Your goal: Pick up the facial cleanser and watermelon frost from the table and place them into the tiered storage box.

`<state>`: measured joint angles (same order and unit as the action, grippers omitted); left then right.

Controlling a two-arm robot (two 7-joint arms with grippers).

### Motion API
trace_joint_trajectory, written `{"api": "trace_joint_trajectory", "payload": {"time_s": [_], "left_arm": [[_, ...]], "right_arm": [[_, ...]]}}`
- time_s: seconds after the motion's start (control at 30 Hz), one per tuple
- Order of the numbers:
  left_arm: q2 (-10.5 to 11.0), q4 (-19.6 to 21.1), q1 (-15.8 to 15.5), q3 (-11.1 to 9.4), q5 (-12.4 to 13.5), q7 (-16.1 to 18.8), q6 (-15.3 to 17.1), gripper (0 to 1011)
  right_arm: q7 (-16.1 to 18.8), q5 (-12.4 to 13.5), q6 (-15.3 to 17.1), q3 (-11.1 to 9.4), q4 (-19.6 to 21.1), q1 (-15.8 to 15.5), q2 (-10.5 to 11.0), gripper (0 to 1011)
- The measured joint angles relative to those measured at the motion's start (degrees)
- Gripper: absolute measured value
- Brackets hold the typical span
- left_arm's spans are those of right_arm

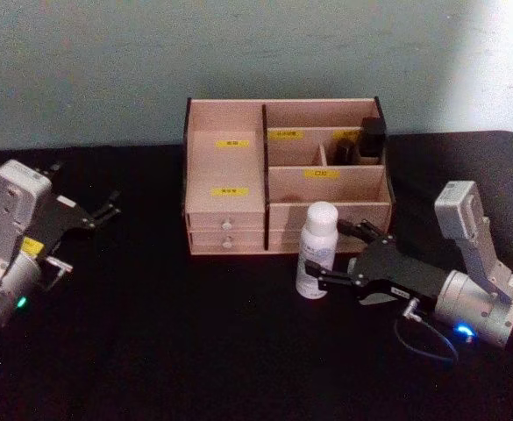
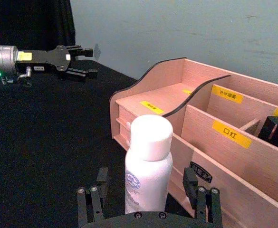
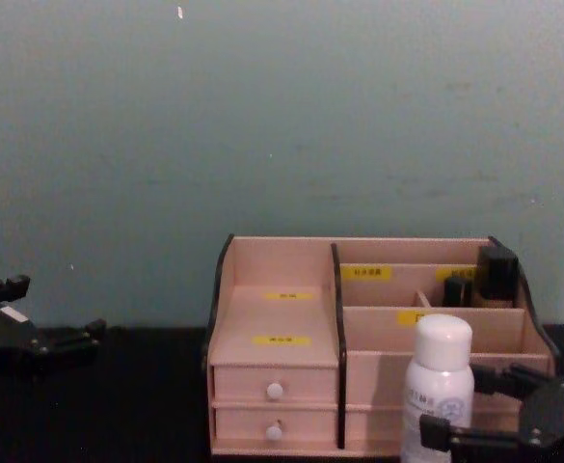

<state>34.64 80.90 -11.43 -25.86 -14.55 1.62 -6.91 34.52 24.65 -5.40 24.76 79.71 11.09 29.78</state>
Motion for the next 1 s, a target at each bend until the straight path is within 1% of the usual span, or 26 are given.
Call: {"api": "trace_joint_trajectory", "payload": {"time_s": [0.6,1.0], "left_arm": [[0.0,0.0,0.0,0.0,0.0,0.0,0.0,1001],[0.0,0.0,0.0,0.0,0.0,0.0,0.0,1001]], "right_arm": [[0.7,-0.5,0.0,0.8,-2.8,2.4,-2.0,1000],[0.7,-0.4,0.5,0.9,-3.1,2.7,-2.2,1000]]}}
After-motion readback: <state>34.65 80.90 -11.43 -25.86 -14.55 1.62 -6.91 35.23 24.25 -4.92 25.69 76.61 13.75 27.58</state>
